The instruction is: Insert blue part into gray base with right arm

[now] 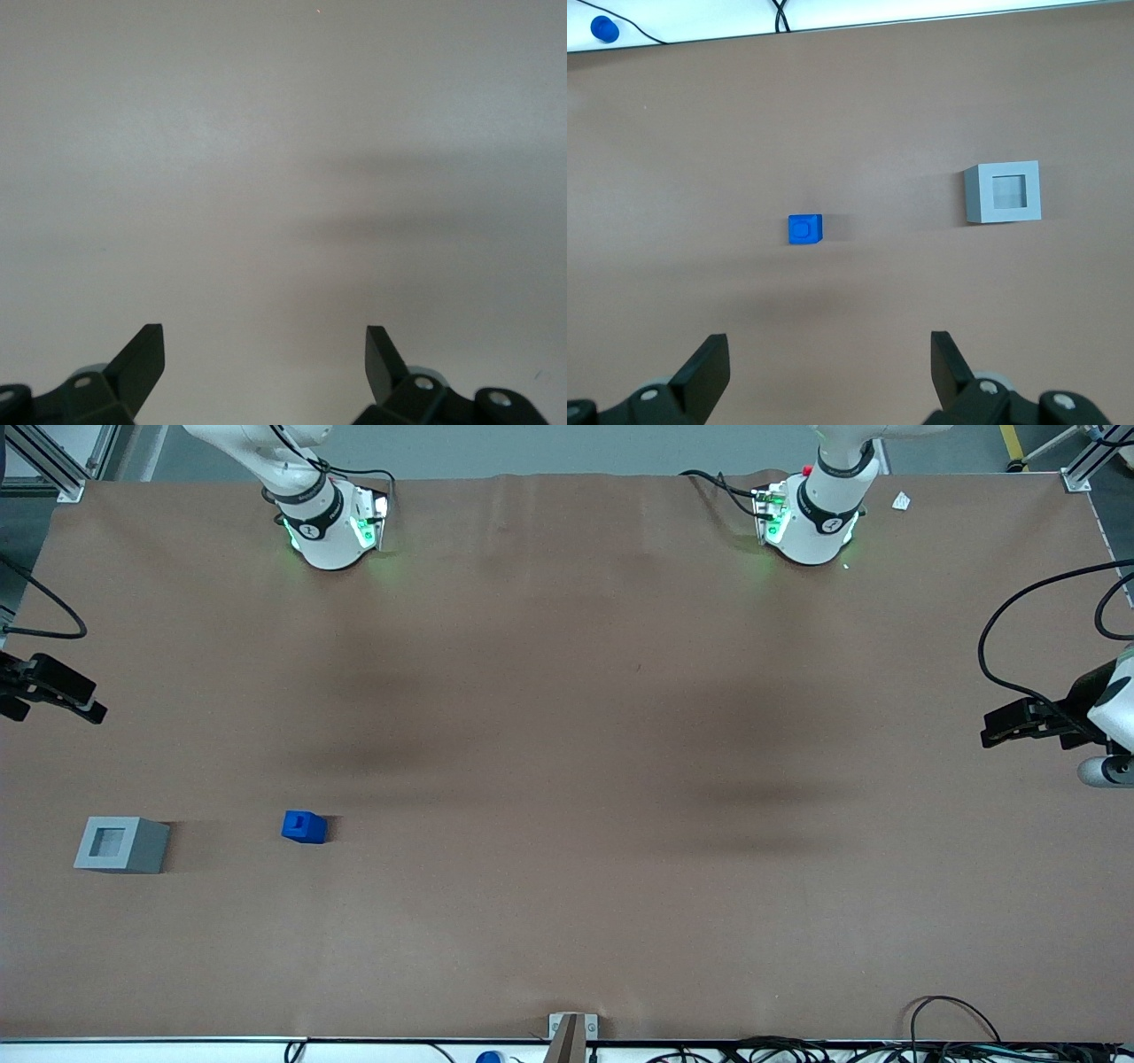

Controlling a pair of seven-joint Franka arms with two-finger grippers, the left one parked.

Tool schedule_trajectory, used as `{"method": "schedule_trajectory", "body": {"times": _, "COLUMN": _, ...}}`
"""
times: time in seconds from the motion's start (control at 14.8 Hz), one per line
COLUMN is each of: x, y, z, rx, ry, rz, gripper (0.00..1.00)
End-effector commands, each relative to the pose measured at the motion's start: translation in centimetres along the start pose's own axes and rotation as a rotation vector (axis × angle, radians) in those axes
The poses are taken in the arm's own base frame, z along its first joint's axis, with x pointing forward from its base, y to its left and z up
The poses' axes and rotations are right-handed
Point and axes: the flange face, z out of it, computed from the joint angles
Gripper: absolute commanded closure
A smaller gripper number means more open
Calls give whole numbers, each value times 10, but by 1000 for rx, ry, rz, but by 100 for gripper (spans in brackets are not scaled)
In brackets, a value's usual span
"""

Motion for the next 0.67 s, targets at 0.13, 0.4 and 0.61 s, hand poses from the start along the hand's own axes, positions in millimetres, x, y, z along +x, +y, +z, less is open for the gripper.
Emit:
{"method": "schedule_trajectory", "body": {"times": 0.13, "x": -2, "y": -3, "z": -4, "rx": -15, "ry": -3, "rz": 0, "gripper": 0}}
{"method": "schedule_trajectory", "body": {"times": 0.4, "x": -3, "y": -1, "z": 5, "rx": -14, "ry": -13, "rz": 22, "gripper": 0}}
{"method": "schedule_trajectory", "body": {"times": 0.61, "x": -5, "y": -4, "z": 15, "rx": -15, "ry": -39, "rz": 10, "gripper": 0}}
